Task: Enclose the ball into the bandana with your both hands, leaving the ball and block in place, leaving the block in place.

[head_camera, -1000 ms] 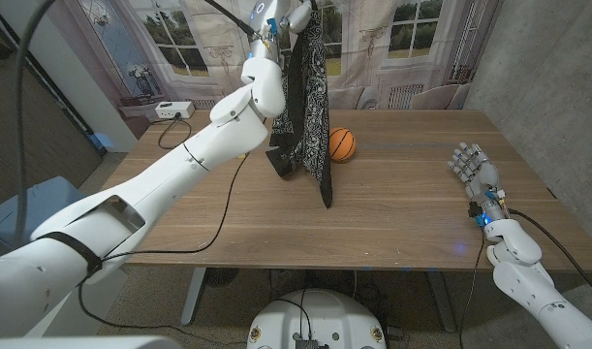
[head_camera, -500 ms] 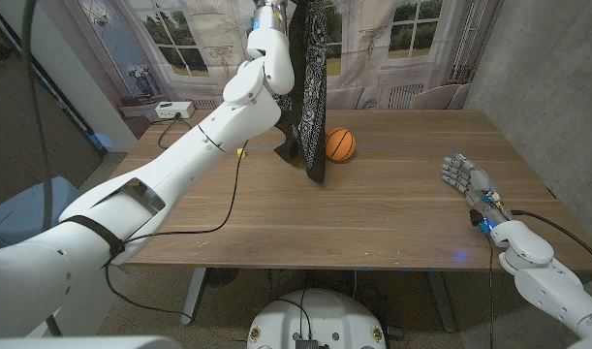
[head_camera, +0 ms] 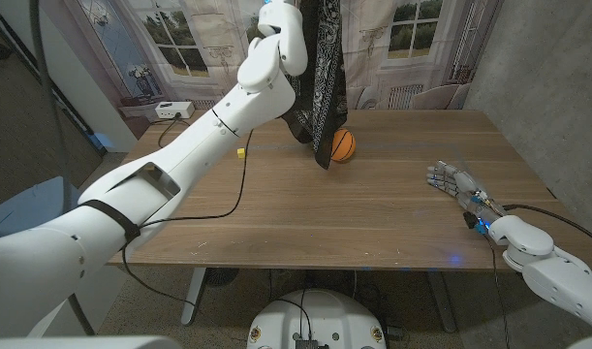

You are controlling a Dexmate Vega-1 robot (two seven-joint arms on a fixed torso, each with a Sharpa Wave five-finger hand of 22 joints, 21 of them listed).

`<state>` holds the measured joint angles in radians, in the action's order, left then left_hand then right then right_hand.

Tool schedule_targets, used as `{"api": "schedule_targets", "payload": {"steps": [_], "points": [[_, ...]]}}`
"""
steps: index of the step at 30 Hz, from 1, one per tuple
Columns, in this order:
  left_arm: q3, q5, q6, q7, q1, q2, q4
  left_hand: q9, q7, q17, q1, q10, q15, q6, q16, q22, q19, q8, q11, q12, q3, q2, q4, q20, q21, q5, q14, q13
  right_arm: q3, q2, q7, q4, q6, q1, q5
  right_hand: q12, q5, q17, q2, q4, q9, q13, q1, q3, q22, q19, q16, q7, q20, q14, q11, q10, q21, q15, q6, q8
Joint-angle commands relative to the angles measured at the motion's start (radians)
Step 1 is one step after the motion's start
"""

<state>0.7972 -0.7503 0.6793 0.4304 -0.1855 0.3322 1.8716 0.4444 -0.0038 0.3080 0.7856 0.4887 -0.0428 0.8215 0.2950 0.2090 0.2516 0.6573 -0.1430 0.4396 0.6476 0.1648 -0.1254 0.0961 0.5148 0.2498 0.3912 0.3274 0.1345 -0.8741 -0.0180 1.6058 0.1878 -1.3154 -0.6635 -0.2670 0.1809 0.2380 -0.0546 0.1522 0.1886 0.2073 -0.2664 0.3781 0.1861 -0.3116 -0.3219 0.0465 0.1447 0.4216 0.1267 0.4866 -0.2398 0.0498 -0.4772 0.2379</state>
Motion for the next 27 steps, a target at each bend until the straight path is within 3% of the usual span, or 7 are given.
{"api": "schedule_targets", "payload": {"steps": [1,15,22,27], "points": [[0.003,-0.057,0.008,-0.043,0.037,-0.049,0.006,0.000,-0.020,0.001,-0.003,0.021,-0.102,0.014,-0.006,0.003,0.002,0.062,-0.022,-0.001,0.004,0.004,-0.002,-0.009,0.009,0.002,0.010,0.005,0.057,-0.040,0.097,0.016,-0.049,0.048,0.012,-0.006,0.000,0.006,-0.002,0.002,0.003,0.002,-0.007,0.000,0.002,-0.023,-0.003,0.000,0.018,-0.007,-0.006,0.007,-0.002,0.010,-0.006,0.000],[0.025,-0.133,0.014,-0.080,0.068,-0.074,0.004,-0.007,-0.026,-0.001,-0.009,0.022,-0.105,0.008,-0.009,0.003,0.003,0.067,-0.022,-0.005,0.004,0.003,-0.001,-0.010,0.014,-0.001,0.013,0.006,0.167,-0.047,0.263,0.008,-0.018,0.208,0.063,0.012,-0.005,0.023,-0.003,-0.018,0.003,0.005,0.015,-0.018,0.004,-0.009,0.006,-0.010,0.027,-0.045,-0.007,-0.026,0.006,0.022,0.027,-0.023],[0.042,-0.182,0.030,-0.108,0.080,-0.080,-0.010,-0.010,-0.029,-0.002,-0.012,0.023,-0.105,0.008,-0.012,0.002,0.002,0.071,-0.026,-0.007,0.004,0.002,-0.001,-0.012,0.016,-0.002,0.011,0.007,0.202,-0.052,0.320,0.023,0.002,0.246,0.074,0.010,-0.005,0.026,-0.002,-0.021,0.003,0.005,0.019,-0.022,0.004,-0.008,0.006,-0.008,0.027,-0.045,-0.003,-0.020,0.007,0.024,0.023,-0.023],[0.074,-0.246,0.050,-0.134,0.099,-0.083,-0.038,-0.013,-0.034,-0.004,-0.012,0.024,-0.107,0.012,-0.015,0.002,0.002,0.075,-0.028,-0.009,0.005,-0.001,-0.004,-0.013,0.018,-0.003,0.010,0.007,0.212,-0.063,0.290,0.075,0.010,0.244,0.113,0.013,-0.004,0.027,0.001,-0.023,0.003,0.005,0.024,-0.026,0.004,-0.007,0.006,-0.007,0.026,-0.048,-0.004,-0.023,0.007,0.025,0.024,-0.024]]}}
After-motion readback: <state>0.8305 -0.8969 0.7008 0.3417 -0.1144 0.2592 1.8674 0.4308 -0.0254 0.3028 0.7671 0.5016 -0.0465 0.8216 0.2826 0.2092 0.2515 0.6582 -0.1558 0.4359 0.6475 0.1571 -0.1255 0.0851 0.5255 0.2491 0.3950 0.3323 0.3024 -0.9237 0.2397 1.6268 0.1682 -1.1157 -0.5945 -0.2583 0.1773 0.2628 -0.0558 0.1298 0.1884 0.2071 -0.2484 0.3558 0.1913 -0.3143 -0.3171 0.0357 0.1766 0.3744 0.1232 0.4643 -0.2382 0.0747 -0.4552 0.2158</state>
